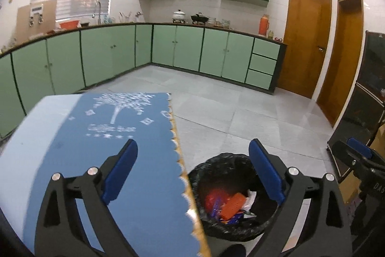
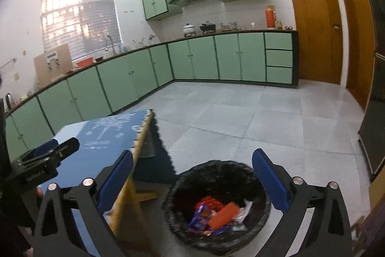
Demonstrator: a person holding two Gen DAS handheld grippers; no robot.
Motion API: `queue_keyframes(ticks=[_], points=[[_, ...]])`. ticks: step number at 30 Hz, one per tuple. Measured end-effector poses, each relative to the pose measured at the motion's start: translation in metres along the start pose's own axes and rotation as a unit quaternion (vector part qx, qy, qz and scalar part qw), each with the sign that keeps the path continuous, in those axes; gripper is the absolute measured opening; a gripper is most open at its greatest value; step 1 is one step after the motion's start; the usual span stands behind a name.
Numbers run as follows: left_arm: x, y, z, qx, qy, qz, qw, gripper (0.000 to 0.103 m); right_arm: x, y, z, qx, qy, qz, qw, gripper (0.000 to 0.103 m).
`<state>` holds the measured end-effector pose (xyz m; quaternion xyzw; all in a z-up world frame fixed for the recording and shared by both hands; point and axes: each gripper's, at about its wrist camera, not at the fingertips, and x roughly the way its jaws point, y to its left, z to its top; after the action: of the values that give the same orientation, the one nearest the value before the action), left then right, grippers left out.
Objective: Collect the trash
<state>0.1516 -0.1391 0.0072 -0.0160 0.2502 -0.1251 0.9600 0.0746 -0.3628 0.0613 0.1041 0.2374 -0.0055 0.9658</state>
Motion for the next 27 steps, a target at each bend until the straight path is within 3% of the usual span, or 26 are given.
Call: queue_keyframes(ticks=[3, 10, 27], points=[[-0.025, 0.009, 0.001, 0.005, -0.011, 0.017, 0.9998, 0.094, -0.015, 0.014, 0.001, 0.0, 0.002, 0.011, 1.0, 0.097], [-0.07, 0.021, -0.001, -0.002, -0.024, 0.015, 0.9996, 0.094, -0.045, 0.043, 0.001, -0.017, 0.002, 0.026, 1.0, 0.097], [-0.132, 0.032, -0.023, 0.011, -0.066, 0.027, 0.9974, 0.094, -0.088, 0.078, -0.016, -0.045, -0.026, 0.042, 0.998, 0.097]])
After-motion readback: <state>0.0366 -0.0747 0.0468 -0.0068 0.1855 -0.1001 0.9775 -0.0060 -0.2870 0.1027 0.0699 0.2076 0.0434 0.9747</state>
